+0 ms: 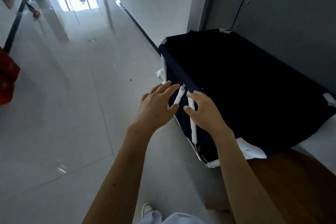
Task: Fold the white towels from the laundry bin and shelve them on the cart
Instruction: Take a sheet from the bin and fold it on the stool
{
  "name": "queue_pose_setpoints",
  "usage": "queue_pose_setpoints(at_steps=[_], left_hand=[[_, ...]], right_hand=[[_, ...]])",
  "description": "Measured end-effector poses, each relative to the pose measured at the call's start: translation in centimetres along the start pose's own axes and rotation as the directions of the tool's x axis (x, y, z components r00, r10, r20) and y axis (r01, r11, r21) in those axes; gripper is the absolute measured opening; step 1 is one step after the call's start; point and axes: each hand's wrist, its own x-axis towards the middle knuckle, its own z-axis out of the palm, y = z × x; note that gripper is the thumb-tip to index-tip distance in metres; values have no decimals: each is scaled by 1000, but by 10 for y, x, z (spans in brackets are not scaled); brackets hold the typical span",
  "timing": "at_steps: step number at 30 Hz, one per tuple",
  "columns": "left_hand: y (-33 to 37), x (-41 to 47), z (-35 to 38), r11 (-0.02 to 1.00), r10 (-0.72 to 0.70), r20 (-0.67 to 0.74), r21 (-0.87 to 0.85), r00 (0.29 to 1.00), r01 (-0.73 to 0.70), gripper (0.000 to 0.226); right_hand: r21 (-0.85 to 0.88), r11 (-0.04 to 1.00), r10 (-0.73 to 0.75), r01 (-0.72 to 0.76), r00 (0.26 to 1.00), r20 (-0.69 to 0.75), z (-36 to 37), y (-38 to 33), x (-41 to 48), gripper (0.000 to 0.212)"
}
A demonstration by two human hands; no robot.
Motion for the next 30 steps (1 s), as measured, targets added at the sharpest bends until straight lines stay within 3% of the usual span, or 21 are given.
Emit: queue_pose_setpoints(at_steps=[8, 14, 21, 30], left_hand=[[-48, 142, 14, 997, 68, 108, -40, 992, -64, 58], [-49, 277, 49, 981, 192, 185, -76, 964, -181, 59], [-47, 422, 71, 977, 214, 285, -42, 934, -211, 58], [-40, 560, 118, 949, 309, 469, -95, 827, -301, 59]], right_hand=[[-27, 984, 177, -177, 984, -16, 6, 26, 122, 47], [23, 949, 315, -314, 947, -61, -2, 92, 229, 48], [79, 916, 399, -394, 915, -63, -33, 156, 350, 46], [76, 786, 617, -613, 786, -40, -39, 230, 431, 47]])
